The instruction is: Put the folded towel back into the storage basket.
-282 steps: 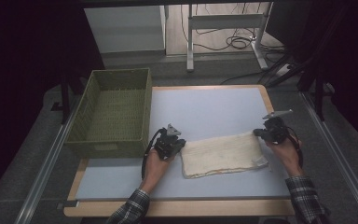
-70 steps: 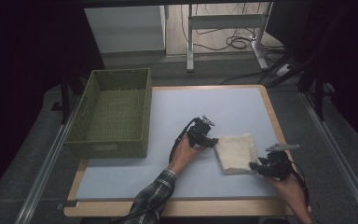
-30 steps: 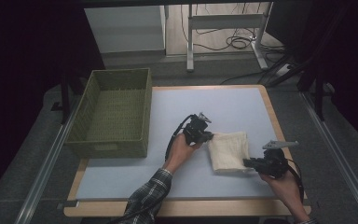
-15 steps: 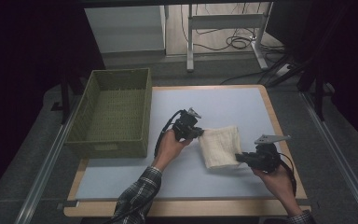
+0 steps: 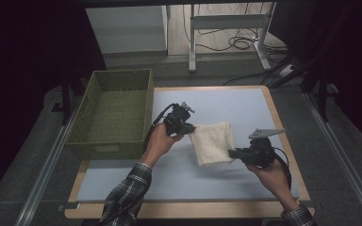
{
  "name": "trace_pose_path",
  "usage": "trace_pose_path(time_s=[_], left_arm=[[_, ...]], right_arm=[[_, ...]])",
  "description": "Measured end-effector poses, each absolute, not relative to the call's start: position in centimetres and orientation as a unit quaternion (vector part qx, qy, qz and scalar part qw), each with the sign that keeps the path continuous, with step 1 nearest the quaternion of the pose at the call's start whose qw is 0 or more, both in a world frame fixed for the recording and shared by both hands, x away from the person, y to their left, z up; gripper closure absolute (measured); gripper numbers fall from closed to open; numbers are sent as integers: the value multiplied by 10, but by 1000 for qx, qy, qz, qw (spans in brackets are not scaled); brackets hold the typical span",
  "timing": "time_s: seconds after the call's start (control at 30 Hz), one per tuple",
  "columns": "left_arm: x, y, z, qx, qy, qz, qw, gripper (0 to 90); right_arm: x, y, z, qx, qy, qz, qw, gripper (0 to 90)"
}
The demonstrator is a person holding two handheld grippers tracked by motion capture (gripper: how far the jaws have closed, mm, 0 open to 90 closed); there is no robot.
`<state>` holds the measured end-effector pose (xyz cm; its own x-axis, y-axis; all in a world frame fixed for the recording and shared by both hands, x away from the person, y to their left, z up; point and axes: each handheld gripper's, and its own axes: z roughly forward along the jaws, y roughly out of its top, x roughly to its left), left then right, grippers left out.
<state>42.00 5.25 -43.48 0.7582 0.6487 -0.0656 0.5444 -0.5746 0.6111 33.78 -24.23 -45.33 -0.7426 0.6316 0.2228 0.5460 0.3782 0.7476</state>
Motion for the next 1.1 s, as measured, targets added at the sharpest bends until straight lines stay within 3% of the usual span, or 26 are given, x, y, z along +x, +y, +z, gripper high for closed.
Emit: trace_pose_path(time_s=[1.1], left_arm=[[424, 148, -374, 870, 388, 122, 278, 844]], right_arm=[[379, -149, -406, 309, 833, 459, 7, 819]])
